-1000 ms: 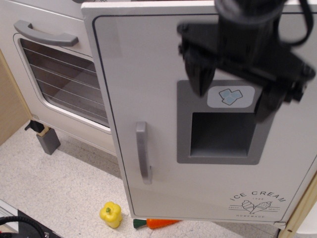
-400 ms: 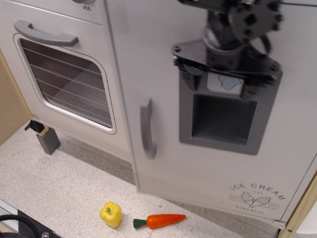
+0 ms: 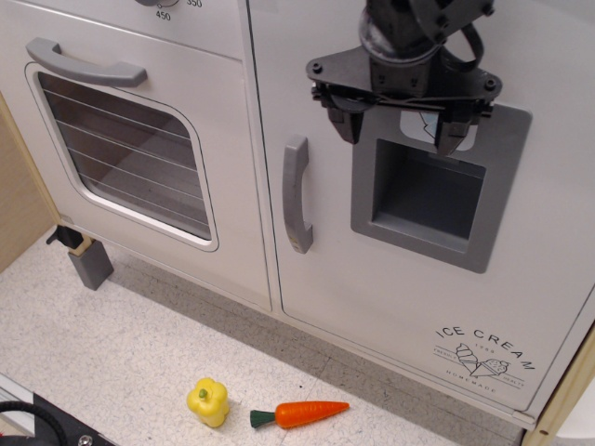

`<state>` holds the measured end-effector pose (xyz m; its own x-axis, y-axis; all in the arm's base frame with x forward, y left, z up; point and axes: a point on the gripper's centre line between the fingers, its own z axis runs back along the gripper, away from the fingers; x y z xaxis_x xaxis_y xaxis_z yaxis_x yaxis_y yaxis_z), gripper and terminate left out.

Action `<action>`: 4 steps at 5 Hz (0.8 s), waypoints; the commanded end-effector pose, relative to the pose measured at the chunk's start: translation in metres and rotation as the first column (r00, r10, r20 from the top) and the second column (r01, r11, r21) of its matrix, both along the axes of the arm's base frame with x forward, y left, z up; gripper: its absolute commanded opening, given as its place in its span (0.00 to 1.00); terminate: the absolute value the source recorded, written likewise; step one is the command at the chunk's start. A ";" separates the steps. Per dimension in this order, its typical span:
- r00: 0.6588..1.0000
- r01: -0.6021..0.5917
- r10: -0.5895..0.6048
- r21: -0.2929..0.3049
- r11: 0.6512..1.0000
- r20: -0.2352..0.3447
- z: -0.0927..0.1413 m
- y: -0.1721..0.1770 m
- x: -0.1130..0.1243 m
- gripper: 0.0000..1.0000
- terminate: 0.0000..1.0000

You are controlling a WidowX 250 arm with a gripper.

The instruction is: Close fridge

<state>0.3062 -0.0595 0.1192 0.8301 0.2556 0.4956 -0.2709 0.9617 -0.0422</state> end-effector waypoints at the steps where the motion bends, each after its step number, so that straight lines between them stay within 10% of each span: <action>1: 1.000 -0.010 0.010 -0.009 1.000 0.010 0.015 0.009 0.012 1.00 0.00; 4: 1.000 -0.020 0.019 -0.013 1.000 -0.021 0.018 0.011 0.014 1.00 0.00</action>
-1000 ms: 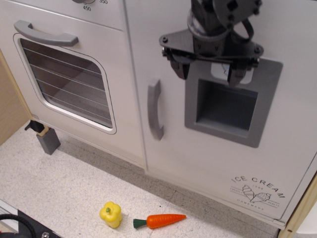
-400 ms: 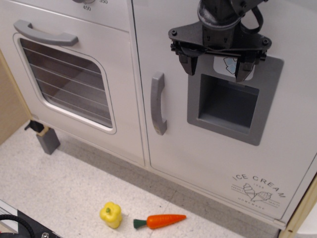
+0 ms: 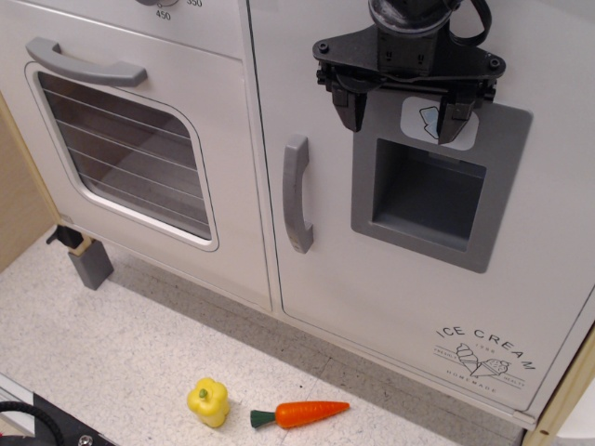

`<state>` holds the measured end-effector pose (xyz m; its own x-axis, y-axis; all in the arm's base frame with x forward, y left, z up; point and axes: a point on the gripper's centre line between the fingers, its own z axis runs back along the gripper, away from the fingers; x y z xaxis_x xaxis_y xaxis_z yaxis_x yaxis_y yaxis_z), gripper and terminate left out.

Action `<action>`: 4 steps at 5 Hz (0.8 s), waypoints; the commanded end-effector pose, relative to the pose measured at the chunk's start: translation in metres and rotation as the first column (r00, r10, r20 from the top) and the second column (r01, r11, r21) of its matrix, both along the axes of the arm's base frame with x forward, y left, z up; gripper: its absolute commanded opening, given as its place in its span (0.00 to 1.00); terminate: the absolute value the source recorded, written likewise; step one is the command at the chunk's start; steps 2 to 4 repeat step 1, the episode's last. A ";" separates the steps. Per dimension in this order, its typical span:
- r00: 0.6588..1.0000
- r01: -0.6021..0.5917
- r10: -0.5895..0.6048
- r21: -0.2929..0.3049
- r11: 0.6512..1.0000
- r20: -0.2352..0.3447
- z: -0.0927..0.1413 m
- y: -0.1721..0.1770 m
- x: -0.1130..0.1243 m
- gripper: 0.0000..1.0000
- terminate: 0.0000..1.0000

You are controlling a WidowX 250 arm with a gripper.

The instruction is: Close fridge

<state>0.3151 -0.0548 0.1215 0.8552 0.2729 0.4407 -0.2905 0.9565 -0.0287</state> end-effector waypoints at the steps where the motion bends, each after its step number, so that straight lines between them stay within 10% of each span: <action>1: 0.999 -0.002 0.002 -0.008 1.000 0.043 0.016 0.006 0.005 1.00 1.00; 4: 0.999 -0.002 0.002 -0.008 1.000 0.043 0.016 0.006 0.005 1.00 1.00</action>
